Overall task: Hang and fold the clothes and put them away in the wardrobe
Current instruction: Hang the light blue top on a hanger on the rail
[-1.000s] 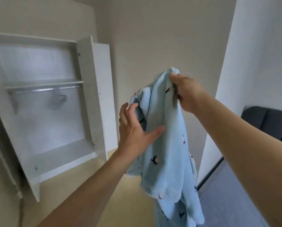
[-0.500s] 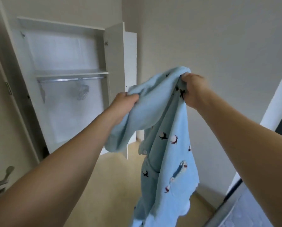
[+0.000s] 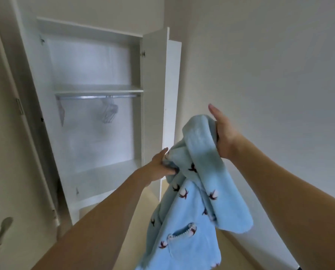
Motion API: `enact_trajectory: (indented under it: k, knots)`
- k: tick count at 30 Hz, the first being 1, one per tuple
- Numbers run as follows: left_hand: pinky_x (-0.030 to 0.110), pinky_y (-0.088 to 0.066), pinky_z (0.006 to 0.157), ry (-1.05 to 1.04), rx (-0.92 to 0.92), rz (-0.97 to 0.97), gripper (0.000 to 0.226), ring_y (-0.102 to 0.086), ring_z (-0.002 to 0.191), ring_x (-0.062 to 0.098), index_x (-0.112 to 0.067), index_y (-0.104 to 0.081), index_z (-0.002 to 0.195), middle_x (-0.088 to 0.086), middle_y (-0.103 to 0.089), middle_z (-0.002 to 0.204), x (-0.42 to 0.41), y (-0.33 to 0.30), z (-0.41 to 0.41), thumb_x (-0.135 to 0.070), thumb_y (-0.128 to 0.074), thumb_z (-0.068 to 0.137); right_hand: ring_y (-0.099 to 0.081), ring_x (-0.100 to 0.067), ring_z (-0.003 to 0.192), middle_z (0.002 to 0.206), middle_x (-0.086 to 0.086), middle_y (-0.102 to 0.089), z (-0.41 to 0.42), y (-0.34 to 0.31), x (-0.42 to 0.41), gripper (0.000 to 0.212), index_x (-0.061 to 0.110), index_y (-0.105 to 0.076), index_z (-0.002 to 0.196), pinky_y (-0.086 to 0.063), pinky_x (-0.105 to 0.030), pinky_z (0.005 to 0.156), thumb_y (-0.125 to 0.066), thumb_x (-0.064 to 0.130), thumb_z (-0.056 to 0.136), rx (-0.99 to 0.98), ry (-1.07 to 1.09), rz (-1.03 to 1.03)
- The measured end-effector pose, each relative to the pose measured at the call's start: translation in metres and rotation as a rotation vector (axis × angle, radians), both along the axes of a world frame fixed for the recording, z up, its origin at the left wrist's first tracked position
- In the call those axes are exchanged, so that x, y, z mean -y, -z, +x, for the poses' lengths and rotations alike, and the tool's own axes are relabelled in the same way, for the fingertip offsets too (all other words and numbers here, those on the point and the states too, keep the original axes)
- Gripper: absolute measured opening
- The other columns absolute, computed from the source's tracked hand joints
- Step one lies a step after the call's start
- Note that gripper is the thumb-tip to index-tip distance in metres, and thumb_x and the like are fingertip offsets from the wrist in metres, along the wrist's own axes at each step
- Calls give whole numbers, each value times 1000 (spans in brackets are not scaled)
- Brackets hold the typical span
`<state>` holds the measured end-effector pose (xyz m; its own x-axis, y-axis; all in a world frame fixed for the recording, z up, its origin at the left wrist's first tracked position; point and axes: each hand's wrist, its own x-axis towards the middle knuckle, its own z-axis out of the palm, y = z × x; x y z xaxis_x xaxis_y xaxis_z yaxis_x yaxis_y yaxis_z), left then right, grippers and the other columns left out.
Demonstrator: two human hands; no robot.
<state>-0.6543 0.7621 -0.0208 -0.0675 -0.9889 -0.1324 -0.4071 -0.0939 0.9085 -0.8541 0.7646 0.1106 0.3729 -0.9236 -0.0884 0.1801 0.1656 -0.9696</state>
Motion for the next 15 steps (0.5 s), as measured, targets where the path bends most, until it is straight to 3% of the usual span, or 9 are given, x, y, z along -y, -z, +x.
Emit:
enact_trajectory:
  k: [3,5,7,9,11,12,13,14,15]
  knots:
    - [35,-48,94,-50,92,-37,24,-60,102,19,-19,-62,111,4,-67,108,36,10,5,-20,-58,87,-65,-25,72,83,-13,-68,12,3,37,20,5,-67,86,-51,-32,72,-59,23,87,-172,-9,-56]
    - [31,-48,86,-184,56,-71,14,-59,94,20,-21,-63,96,4,-65,100,55,3,20,-17,-49,94,-55,-24,64,76,-15,-59,8,7,73,8,6,-62,76,-44,-29,61,-59,12,81,-369,135,-178]
    - [36,-50,89,-207,-12,-166,20,-61,97,25,-18,-62,100,9,-65,103,79,-15,33,-10,-44,97,-44,-22,66,76,-13,-49,-3,12,112,5,10,-58,75,-32,-29,55,-61,14,77,-683,143,-299]
    - [35,-51,86,-143,-5,-269,20,-62,91,19,-16,-61,105,3,-65,97,103,-42,35,-9,-45,97,-47,-22,70,80,-12,-53,-10,21,148,17,9,-57,78,-36,-29,59,-64,23,72,-963,63,-264]
    - [28,-46,72,-65,84,-330,20,-57,75,13,-14,-61,97,-2,-61,83,128,-69,30,-4,-44,94,-56,-24,84,104,-8,-59,-8,27,168,38,8,-62,103,-44,-26,67,-67,29,72,-1123,-11,-235]
    - [27,-43,66,-40,125,-341,21,-53,69,14,-10,-60,91,1,-58,78,141,-80,26,-1,-41,90,-55,-25,100,120,-8,-54,-4,30,178,58,11,-52,127,-44,-27,76,-70,29,74,-1129,-47,-250]
    - [27,-39,61,-22,155,-348,21,-49,65,14,-8,-57,86,3,-54,74,155,-91,26,2,-39,88,-47,-26,120,139,-8,-43,4,32,189,82,16,-32,145,-40,-28,88,-73,29,75,-1052,-92,-296]
    - [27,-38,60,-13,149,-352,23,-48,64,14,-9,-56,84,4,-53,73,167,-98,26,4,-38,87,-35,-22,135,151,-3,-29,12,32,191,103,22,-11,152,-35,-28,98,-77,29,73,-924,-164,-340]
    - [28,-42,62,-18,119,-341,26,-51,65,15,-12,-57,84,4,-57,76,175,-106,27,3,-37,88,-30,-16,139,153,5,-24,22,33,193,113,27,-2,152,-33,-24,101,-80,28,70,-813,-262,-372]
